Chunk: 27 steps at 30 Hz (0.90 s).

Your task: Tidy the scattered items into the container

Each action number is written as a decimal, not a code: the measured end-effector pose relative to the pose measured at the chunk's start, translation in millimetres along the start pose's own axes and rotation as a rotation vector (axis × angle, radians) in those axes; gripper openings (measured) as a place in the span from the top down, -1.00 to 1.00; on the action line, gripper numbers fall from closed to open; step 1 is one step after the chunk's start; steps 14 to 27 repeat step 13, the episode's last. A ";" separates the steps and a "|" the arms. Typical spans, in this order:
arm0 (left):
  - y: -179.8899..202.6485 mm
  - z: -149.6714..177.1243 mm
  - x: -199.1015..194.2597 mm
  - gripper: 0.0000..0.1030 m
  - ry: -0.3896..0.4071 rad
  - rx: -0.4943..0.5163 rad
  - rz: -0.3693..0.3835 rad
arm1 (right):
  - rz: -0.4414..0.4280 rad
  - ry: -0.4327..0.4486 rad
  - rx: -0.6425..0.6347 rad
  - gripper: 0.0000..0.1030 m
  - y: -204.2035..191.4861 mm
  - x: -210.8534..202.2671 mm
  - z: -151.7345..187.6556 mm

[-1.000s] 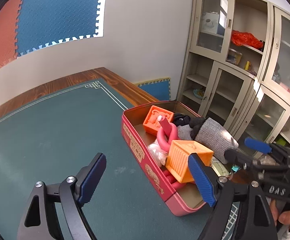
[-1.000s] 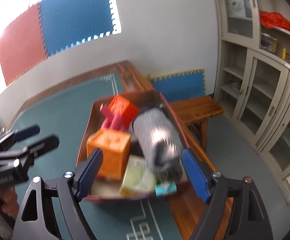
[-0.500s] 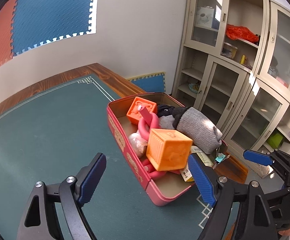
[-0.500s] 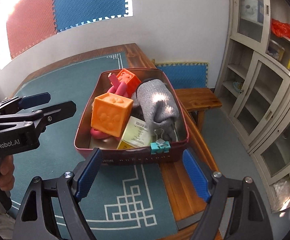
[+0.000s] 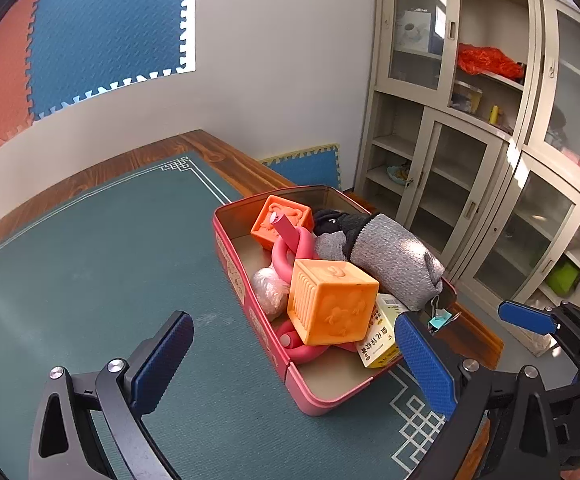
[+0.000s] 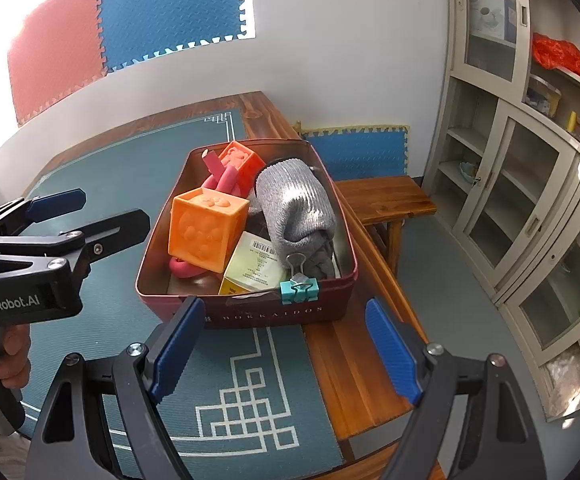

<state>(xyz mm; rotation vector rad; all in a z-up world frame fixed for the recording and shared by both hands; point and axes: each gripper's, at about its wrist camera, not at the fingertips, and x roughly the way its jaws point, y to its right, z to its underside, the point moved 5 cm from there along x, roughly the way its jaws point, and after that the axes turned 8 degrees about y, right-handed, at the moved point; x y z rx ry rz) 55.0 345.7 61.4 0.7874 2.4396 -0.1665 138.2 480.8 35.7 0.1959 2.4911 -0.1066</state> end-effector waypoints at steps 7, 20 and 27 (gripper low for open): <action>-2.1 -0.2 2.6 -0.98 -0.001 -0.003 -0.014 | 0.011 -0.004 0.004 -0.65 1.9 3.4 0.1; -1.2 -0.1 0.7 -0.98 0.026 0.029 -0.029 | 0.010 -0.006 0.011 -0.65 1.9 6.0 0.6; -1.2 -0.1 0.7 -0.98 0.026 0.029 -0.029 | 0.010 -0.006 0.011 -0.65 1.9 6.0 0.6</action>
